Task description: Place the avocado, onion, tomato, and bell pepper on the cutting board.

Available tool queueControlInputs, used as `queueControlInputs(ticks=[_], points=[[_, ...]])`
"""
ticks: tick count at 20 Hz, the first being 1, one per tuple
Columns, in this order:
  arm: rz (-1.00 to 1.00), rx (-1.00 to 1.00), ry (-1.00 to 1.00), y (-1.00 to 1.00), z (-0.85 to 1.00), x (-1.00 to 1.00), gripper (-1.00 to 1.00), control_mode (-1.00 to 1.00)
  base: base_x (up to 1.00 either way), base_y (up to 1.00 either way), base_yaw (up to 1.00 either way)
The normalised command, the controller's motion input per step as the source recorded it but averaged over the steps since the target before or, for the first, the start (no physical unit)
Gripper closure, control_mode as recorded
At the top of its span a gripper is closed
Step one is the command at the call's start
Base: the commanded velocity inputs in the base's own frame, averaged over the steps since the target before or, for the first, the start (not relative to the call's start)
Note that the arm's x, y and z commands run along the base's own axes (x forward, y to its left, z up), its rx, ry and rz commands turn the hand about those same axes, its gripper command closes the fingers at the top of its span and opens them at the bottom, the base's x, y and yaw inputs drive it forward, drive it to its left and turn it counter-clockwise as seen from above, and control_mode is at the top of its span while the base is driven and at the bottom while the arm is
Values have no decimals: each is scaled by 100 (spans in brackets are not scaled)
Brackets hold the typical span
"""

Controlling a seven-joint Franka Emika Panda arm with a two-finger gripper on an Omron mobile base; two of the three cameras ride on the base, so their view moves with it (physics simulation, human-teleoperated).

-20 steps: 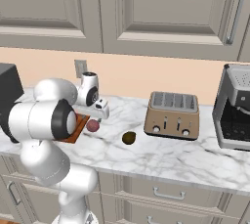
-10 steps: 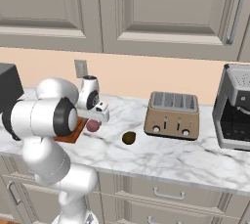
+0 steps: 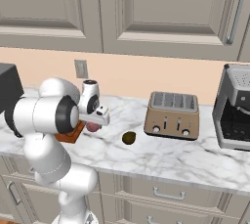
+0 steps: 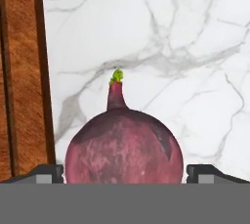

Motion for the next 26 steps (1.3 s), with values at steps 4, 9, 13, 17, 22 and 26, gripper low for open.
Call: queueControlInputs(ticks=[4,9,13,17,22,26], points=[[0,0,-2,0,-17,0,-100,-100,0,0,0],[0,0,-1,0,-6,0,100,-100,0,0,0],[-1,2,0,0,11,0,100,-100,0,0,0],[-2,5,-6,0,72,-19,100,-100,0,0,0],[0,3,-9,38,30,-33,100,-100,0,0,0],[0,0,-2,92,-4,-3,100,-100,0,0,0]])
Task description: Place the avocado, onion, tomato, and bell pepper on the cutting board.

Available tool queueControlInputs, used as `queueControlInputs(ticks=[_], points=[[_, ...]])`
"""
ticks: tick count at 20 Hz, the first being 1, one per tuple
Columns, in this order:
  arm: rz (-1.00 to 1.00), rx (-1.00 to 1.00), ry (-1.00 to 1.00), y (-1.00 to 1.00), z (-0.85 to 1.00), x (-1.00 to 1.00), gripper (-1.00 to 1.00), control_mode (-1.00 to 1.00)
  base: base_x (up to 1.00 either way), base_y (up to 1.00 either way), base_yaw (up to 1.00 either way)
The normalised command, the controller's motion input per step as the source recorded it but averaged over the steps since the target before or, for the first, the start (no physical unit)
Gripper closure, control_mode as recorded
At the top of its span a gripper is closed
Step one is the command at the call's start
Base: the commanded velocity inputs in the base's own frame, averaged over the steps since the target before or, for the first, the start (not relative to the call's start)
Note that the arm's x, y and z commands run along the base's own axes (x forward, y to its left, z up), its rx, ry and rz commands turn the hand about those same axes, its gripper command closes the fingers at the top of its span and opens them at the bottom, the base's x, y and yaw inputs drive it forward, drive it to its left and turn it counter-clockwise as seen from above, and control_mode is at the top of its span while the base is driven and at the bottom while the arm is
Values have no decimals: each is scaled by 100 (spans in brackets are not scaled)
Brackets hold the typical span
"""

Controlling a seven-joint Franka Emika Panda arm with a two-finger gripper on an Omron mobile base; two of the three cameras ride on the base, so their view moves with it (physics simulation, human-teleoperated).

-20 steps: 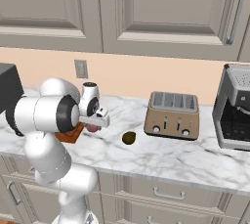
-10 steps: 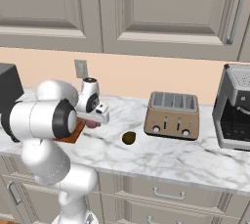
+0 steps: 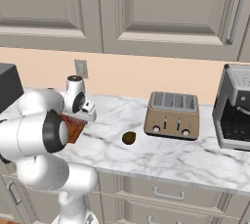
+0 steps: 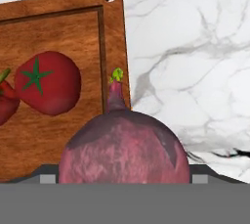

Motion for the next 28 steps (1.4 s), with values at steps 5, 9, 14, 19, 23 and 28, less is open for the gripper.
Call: queueControlInputs(ticks=[5,9,14,19,23,28], points=[[0,1,0,94,-11,3,100,-100,0,0,0],[-1,3,0,59,-3,6,100,-100,0,0,0],[0,0,0,1,0,0,100,-100,0,0,0],[0,-4,3,0,-21,-4,100,-100,0,0,0],[0,-3,0,2,-17,-1,100,-100,0,0,0],[0,-5,1,2,-24,-20,100,-100,0,0,0]])
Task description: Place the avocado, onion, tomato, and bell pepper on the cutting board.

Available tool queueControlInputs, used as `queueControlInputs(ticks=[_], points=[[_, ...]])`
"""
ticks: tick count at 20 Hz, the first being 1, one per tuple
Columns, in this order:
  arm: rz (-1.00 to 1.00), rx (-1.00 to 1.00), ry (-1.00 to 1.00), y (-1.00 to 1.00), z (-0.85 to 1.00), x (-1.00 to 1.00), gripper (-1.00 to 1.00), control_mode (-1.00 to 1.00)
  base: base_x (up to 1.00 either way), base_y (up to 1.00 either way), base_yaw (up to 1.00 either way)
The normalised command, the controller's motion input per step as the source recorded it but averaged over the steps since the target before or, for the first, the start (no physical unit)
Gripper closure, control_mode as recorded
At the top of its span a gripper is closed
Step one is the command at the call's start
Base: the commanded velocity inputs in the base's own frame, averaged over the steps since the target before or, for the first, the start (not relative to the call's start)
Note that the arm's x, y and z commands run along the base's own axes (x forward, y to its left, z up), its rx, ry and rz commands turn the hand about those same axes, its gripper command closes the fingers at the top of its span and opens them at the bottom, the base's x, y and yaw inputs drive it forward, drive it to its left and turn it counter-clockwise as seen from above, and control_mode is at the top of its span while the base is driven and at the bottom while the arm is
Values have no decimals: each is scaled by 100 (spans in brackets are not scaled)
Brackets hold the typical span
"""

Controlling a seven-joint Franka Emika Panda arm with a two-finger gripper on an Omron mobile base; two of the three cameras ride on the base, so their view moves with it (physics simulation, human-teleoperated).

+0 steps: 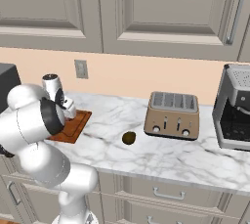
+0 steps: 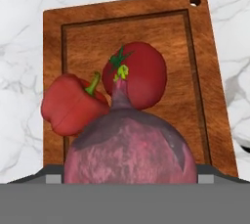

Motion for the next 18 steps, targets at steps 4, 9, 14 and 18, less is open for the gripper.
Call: queueControlInputs(ticks=[4,9,14,18], points=[[1,1,-9,-1,1,-53,100,-100,0,0,0],[0,0,0,0,0,0,100,-100,0,0,0],[0,-7,0,2,-24,0,100,-100,0,0,0],[0,-9,0,6,-31,0,100,-100,0,0,0]])
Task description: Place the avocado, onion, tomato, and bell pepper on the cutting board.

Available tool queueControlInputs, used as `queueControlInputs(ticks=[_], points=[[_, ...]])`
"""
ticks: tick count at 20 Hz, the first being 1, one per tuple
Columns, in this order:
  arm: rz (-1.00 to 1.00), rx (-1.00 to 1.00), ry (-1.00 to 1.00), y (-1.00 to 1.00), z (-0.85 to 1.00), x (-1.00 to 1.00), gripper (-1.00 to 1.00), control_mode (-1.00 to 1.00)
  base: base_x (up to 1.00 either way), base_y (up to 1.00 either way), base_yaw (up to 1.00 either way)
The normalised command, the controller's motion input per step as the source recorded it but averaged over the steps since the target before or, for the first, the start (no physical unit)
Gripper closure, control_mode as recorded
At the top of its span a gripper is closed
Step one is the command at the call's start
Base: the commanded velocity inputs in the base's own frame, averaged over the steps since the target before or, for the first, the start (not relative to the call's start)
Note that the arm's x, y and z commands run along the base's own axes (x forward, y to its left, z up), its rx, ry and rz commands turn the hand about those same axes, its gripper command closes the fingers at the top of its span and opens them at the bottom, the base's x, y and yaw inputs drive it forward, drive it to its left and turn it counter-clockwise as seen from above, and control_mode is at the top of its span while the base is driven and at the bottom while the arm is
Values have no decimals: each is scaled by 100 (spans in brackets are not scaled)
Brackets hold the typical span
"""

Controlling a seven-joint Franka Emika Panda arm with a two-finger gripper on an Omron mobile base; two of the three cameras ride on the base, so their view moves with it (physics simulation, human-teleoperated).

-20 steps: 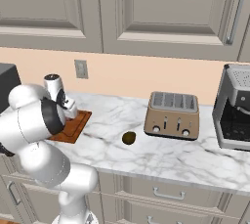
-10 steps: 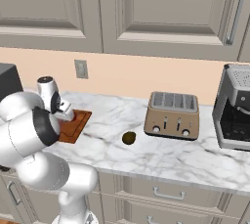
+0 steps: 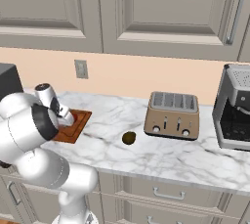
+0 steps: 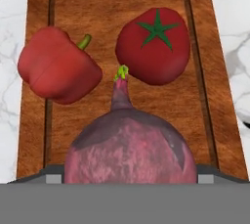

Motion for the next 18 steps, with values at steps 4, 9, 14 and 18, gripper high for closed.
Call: queueControlInputs(ticks=[4,9,14,18], points=[[0,-6,-1,8,-25,4,-100,-100,0,0,0],[0,2,-2,-1,-3,8,-100,-100,0,0,0],[-3,6,-3,-1,23,11,-100,-100,0,0,0],[-5,0,0,0,33,1,-100,-100,0,0,0]])
